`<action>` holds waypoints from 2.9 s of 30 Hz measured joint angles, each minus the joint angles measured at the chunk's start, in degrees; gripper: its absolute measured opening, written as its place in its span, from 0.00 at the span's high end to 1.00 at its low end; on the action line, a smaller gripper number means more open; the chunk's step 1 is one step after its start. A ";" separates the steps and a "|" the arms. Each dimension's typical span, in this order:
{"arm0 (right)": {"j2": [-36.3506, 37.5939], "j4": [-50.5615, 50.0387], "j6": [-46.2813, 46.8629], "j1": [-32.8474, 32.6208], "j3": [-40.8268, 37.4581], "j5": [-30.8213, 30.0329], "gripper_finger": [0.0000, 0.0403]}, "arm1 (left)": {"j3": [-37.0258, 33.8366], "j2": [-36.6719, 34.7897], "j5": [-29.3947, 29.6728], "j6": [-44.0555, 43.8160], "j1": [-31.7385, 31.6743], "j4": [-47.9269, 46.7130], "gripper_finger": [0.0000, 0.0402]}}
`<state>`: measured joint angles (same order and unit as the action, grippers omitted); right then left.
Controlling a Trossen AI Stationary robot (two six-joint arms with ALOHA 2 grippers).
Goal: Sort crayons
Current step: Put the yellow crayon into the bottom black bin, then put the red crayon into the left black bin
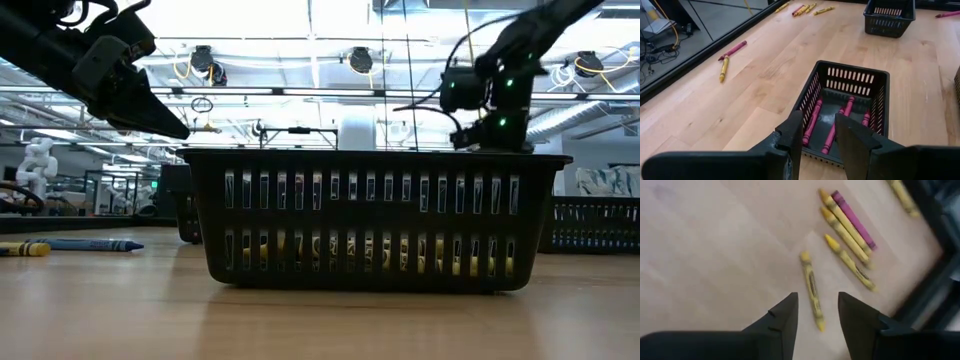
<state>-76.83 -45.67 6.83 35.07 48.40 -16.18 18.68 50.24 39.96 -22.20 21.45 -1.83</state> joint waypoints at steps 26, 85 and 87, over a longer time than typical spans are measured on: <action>-15.52 7.71 -13.30 9.82 -0.10 12.20 0.96 | 0.00 -0.01 -0.02 0.00 0.02 -0.20 0.72; -23.15 77.99 15.52 -58.38 -0.26 10.29 0.73 | -0.02 0.00 -0.04 0.06 0.02 -0.11 0.72; -21.26 75.51 14.81 -58.41 -0.26 10.37 0.71 | -0.02 0.00 -0.05 0.04 0.01 -0.08 0.72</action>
<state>-98.10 29.84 21.63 -23.35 48.14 -5.82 18.65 50.24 39.91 -22.15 21.47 -1.91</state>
